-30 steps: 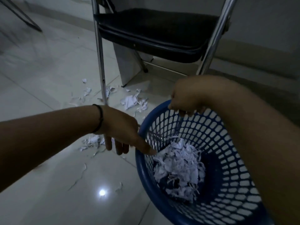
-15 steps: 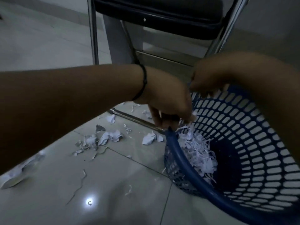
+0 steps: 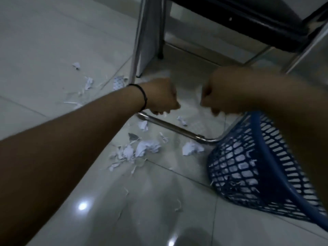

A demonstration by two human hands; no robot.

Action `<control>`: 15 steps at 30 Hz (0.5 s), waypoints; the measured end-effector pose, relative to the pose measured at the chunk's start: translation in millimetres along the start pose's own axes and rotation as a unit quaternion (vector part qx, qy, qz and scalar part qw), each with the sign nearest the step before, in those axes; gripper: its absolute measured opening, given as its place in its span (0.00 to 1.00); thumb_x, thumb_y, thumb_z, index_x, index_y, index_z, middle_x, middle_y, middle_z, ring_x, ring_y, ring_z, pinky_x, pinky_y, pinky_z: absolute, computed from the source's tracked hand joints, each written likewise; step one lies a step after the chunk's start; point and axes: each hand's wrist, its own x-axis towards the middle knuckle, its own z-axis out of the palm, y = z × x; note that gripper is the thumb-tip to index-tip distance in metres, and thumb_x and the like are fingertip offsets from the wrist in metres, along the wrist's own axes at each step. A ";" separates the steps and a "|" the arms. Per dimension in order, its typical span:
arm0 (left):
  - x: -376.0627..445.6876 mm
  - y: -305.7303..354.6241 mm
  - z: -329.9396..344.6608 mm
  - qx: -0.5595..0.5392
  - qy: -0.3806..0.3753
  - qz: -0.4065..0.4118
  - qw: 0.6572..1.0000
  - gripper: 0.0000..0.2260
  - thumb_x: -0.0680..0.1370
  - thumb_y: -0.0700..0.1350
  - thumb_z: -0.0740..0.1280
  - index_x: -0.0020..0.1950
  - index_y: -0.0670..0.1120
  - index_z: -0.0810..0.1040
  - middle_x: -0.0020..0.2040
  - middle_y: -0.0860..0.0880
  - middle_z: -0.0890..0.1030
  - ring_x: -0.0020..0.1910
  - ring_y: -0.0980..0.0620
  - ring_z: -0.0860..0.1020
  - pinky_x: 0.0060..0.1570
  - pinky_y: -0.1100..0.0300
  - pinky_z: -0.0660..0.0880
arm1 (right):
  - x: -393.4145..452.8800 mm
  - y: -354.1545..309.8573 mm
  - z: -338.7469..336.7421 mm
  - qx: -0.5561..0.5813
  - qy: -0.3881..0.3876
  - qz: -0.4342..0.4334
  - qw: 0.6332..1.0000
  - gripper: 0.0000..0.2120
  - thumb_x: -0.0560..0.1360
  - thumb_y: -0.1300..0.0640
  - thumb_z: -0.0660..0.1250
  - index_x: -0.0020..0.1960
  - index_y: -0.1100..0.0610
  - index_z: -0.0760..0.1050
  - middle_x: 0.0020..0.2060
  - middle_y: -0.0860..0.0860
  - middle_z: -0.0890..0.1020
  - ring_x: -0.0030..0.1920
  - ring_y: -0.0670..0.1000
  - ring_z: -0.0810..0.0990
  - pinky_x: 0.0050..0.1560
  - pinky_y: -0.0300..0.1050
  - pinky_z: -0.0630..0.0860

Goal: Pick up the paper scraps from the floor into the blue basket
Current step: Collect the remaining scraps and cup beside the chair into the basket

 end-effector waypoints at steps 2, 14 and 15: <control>-0.1 -27.2 11.9 0.089 -0.043 -0.026 0.995 0.15 0.77 0.50 0.64 0.47 0.39 0.81 0.45 0.43 0.83 0.43 0.45 0.81 0.45 0.57 0.78 | 14.9 -33.5 41.8 0.046 -0.056 -0.034 0.997 0.08 0.75 0.59 0.64 0.47 0.60 0.81 0.34 0.53 0.82 0.32 0.52 0.80 0.32 0.41 0.76; -31.3 -101.2 107.7 0.250 -0.170 -0.048 0.952 0.18 0.78 0.51 0.62 0.60 0.40 0.76 0.61 0.42 0.77 0.61 0.45 0.73 0.55 0.62 0.64 | 27.2 -61.4 283.6 0.075 -0.306 -0.058 0.947 0.44 0.64 0.44 0.76 0.71 0.60 0.60 0.67 0.57 0.70 0.65 0.57 0.71 0.62 0.49 0.71; -32.2 -104.5 110.6 0.250 -0.167 -0.048 0.952 0.16 0.78 0.51 0.62 0.58 0.40 0.76 0.61 0.42 0.77 0.60 0.46 0.74 0.53 0.63 0.64 | 22.7 -64.0 295.9 0.069 -0.312 -0.056 0.946 0.46 0.64 0.45 0.76 0.72 0.60 0.57 0.68 0.57 0.69 0.66 0.57 0.70 0.63 0.50 0.71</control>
